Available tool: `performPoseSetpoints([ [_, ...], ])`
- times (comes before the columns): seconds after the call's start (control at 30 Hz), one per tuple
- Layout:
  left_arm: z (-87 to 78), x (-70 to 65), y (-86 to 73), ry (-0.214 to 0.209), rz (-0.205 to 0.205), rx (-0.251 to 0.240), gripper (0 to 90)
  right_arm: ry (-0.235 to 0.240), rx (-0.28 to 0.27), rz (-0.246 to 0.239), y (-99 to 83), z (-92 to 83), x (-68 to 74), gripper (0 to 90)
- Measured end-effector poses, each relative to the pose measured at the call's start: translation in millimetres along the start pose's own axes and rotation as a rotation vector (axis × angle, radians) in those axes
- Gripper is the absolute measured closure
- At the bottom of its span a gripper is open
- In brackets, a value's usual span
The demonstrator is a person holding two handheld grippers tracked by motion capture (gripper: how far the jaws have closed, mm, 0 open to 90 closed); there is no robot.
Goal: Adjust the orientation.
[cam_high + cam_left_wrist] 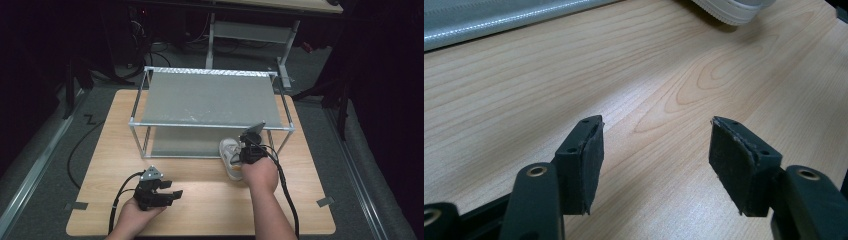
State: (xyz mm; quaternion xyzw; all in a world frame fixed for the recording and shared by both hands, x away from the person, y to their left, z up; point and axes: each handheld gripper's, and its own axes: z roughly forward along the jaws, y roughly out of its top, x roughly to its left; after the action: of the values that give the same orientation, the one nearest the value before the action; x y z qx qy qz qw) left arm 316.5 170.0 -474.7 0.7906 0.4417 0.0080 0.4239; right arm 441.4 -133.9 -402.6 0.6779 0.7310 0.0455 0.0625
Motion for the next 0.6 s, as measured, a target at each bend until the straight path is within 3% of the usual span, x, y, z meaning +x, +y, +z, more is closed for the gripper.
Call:
performPoseSetpoints([
  [0.23,0.0,0.1,-0.9,0.001,0.002,0.005,39.5,0.01,0.004,0.019,-2.0,3.3,-4.0,79.4],
  [0.3,0.9,-0.6,-1.2,-0.001,0.005,0.007,39.5,0.015,0.007,0.008,-2.1,3.8,-4.9,77.0],
  [0.33,1.1,-0.8,-1.2,-0.001,0.006,0.007,39.5,0.012,-0.008,-0.023,-1.8,6.3,-6.9,75.2],
  [0.43,0.9,-1.0,-0.8,0.003,0.009,0.005,39.6,0.023,-0.014,-0.018,-2.3,6.9,-8.2,68.2],
  [0.47,0.7,-0.7,-0.6,0.004,0.008,0.002,39.8,0.034,0.024,0.031,-2.7,5.0,-4.7,66.0],
  [0.6,1.8,-0.7,-0.8,0.005,0.011,0.011,39.7,0.045,0.017,0.047,-2.4,0.8,-6.3,64.3],
])
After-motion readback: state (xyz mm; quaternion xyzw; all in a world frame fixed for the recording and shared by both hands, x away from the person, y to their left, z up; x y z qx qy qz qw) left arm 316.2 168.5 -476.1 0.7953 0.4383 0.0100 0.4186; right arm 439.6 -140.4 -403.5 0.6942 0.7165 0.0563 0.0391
